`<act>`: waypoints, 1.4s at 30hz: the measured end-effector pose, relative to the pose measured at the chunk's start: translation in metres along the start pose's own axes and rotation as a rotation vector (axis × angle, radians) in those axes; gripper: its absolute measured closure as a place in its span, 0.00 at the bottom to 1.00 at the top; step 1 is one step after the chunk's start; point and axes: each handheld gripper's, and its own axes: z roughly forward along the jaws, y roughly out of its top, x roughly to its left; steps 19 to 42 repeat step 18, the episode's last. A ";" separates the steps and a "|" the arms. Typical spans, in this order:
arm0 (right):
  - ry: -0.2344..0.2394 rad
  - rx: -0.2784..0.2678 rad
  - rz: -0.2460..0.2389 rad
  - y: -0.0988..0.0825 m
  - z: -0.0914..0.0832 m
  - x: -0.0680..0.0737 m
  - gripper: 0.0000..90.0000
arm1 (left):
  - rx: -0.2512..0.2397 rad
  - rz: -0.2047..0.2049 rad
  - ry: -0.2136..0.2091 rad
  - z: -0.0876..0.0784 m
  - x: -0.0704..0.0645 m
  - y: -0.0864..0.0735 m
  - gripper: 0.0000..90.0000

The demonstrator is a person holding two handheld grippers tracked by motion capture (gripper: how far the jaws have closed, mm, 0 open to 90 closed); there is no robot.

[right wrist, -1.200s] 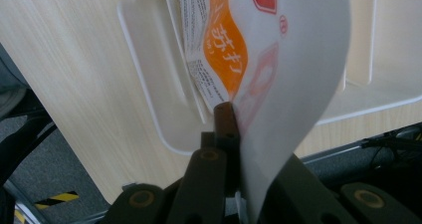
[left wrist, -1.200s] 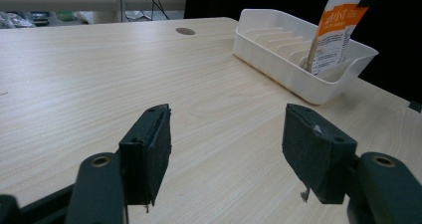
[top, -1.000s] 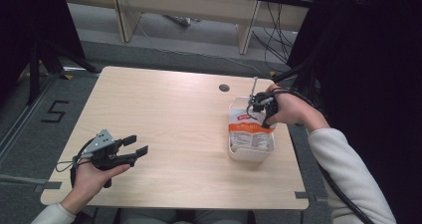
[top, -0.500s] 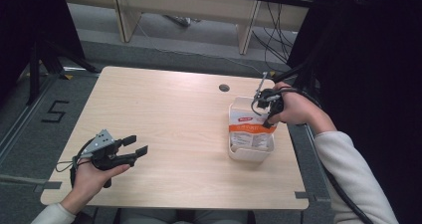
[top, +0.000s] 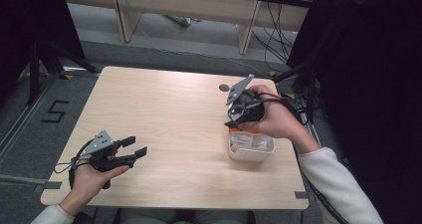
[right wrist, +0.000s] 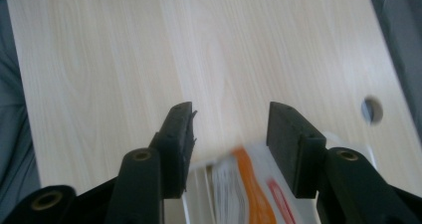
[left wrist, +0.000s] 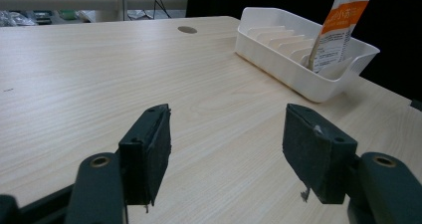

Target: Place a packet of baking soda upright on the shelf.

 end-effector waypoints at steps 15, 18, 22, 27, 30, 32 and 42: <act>0.233 0.028 -0.069 -0.049 0.117 0.108 0.61 | 0.028 0.017 -0.025 -0.006 -0.006 -0.010 0.38; 0.212 0.087 -0.068 -0.055 0.113 0.110 0.60 | 0.039 0.022 -0.025 -0.005 -0.007 -0.010 0.37; 0.212 0.087 -0.068 -0.055 0.113 0.110 0.60 | 0.039 0.022 -0.025 -0.005 -0.007 -0.010 0.37; 0.212 0.087 -0.068 -0.055 0.113 0.110 0.60 | 0.039 0.022 -0.025 -0.005 -0.007 -0.010 0.37; 0.212 0.087 -0.068 -0.055 0.113 0.110 0.60 | 0.039 0.022 -0.025 -0.005 -0.007 -0.010 0.37; 0.212 0.087 -0.068 -0.055 0.113 0.110 0.60 | 0.039 0.022 -0.025 -0.005 -0.007 -0.010 0.37; 0.212 0.087 -0.068 -0.055 0.113 0.110 0.60 | 0.039 0.022 -0.025 -0.005 -0.007 -0.010 0.37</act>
